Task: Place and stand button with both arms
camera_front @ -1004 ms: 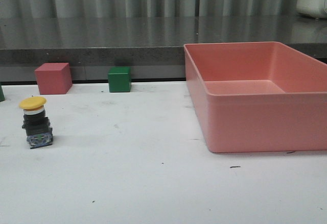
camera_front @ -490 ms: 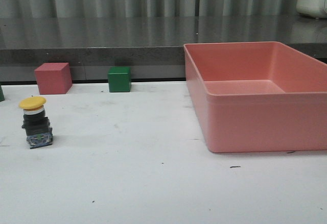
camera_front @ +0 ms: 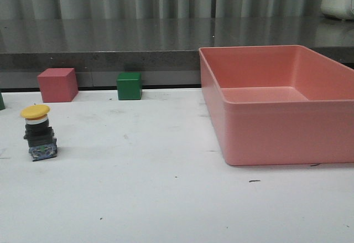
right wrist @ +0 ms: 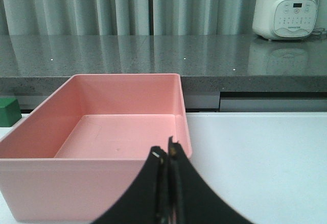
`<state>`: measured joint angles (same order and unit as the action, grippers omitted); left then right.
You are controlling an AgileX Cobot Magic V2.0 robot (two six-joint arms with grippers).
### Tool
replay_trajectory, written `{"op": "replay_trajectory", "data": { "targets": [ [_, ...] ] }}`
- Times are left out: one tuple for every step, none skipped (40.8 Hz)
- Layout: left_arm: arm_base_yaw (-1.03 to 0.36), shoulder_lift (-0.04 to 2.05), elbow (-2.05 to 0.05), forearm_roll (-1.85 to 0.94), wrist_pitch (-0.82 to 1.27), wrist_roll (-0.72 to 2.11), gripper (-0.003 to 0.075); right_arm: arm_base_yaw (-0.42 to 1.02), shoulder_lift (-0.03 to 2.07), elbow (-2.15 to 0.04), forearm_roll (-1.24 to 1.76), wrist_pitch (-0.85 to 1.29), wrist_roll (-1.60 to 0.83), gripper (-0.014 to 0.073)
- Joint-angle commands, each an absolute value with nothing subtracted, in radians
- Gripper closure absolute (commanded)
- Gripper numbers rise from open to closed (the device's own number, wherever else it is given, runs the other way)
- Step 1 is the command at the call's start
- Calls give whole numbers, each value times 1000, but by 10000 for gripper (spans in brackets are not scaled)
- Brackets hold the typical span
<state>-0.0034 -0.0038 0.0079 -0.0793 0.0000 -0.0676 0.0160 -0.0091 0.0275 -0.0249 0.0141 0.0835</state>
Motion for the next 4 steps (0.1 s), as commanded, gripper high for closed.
{"op": "replay_trajectory", "data": {
  "targets": [
    [-12,-28,23,-86,-87,-69,740,13,-29,25,-35,-72,88,661],
    [-12,-28,23,-86,-87,-69,740,13,-29,25,-35,-72,88,661],
    [-12,-28,23,-86,-87,-69,740,13,-29,25,-35,-72,88,661],
    [-12,-28,23,-86,-87,-69,740,13,-29,25,-35,-72,88,661]
  ]
}}
